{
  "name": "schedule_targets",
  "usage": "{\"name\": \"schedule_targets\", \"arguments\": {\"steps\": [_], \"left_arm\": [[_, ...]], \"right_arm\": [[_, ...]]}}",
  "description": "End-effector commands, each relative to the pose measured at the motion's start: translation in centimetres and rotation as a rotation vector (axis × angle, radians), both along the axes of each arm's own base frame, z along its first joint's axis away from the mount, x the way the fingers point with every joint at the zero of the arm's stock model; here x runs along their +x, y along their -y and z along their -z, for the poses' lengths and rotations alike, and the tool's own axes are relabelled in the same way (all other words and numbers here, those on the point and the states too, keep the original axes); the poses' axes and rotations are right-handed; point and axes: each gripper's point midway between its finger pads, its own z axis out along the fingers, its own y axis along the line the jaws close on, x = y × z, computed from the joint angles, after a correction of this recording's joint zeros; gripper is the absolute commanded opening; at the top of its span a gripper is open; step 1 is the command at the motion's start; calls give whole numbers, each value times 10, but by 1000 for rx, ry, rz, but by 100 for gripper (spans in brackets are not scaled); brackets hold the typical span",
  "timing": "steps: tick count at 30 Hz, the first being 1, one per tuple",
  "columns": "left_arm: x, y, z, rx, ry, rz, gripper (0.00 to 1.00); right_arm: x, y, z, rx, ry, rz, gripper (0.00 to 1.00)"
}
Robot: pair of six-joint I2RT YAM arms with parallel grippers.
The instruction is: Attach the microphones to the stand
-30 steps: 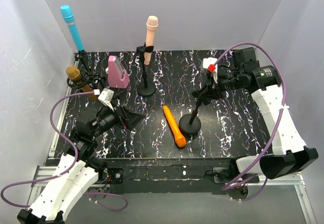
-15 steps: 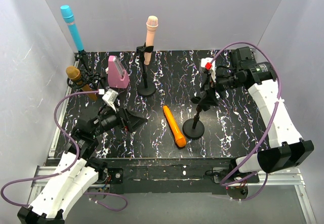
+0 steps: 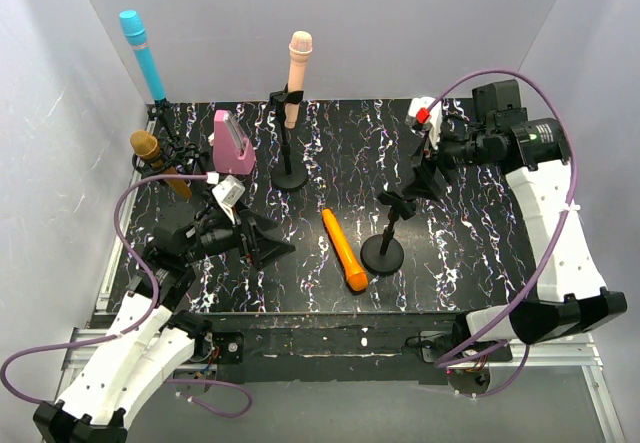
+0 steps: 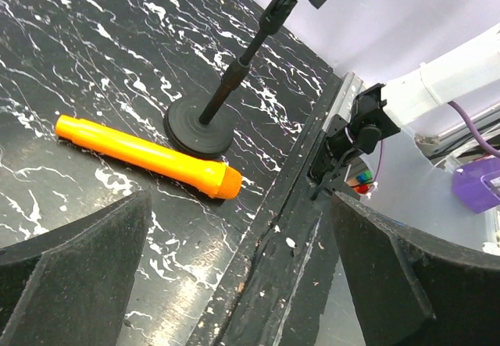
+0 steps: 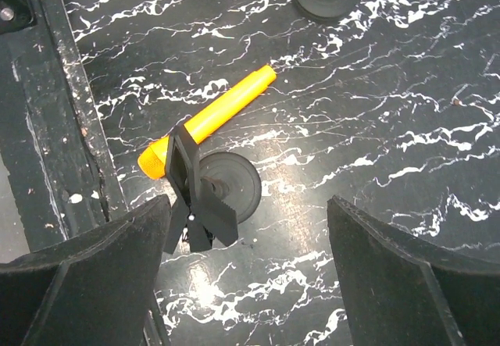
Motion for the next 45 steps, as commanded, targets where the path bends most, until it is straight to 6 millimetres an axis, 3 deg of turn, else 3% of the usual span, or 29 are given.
{"name": "schedule_targets", "arguments": {"steps": [1,7,16,24,32,36,42,45], "left_arm": [[-1,-1,-33,-5,149,24,98],[6,1,-44,20,187,31,98],[5,3,-51,37,218,68,98],[9,16,-45,112,294,219,98],[10,56,1,239,472,453,98],[11,79,43,365,541,567,98],[20,96,112,536,595,729,98],[22,104,134,571,605,799,98]], "right_arm": [[-10,15,-32,17,70,103,89],[-20,25,-37,48,81,175,93],[-39,20,-33,231,-24,188,93],[-72,17,-2,350,-150,127,92],[-84,23,24,405,-140,143,92],[-86,26,39,390,-107,151,93],[-85,30,68,379,-105,178,93],[-82,31,76,400,-105,188,93]]}}
